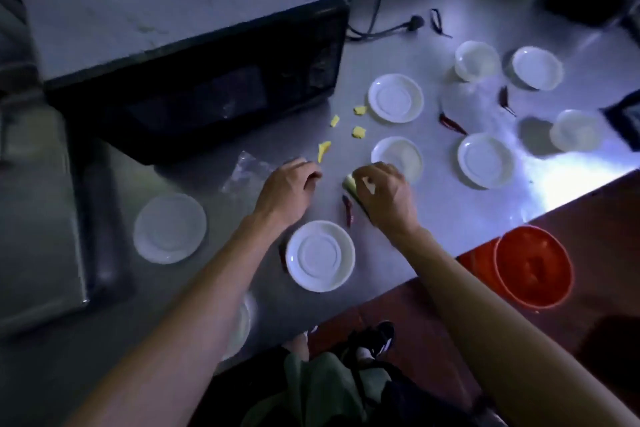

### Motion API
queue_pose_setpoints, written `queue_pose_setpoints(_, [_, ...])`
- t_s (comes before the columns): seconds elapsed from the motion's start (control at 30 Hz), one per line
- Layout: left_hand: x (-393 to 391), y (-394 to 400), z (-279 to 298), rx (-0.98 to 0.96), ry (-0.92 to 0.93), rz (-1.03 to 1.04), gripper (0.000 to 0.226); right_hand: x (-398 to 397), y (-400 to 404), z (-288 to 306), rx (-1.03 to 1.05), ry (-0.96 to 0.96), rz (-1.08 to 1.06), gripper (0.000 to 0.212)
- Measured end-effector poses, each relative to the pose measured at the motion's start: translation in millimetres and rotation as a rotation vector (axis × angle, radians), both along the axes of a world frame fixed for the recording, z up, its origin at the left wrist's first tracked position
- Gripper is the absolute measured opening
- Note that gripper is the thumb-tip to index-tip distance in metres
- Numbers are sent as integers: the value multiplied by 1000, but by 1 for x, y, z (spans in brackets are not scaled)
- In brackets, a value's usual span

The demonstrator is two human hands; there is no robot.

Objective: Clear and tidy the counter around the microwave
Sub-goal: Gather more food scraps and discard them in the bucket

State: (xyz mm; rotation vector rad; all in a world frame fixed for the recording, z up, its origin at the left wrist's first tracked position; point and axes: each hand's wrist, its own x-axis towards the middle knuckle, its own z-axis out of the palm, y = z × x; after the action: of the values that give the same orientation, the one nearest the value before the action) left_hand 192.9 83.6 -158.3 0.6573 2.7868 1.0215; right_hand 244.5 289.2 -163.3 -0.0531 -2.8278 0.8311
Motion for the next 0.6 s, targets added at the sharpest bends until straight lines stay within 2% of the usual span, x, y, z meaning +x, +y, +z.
queue_pose_setpoints(0.17, [38, 124, 14, 2, 16, -174, 10, 70, 105, 10, -70, 33, -195, 6])
queue_pose_setpoints(0.43, [117, 324, 33, -56, 85, -478, 14, 205, 297, 25, 42, 22, -451, 6])
queue_pose_setpoints(0.6, [151, 417, 41, -59, 131, -651, 13, 278, 368, 21, 47, -24, -600, 7])
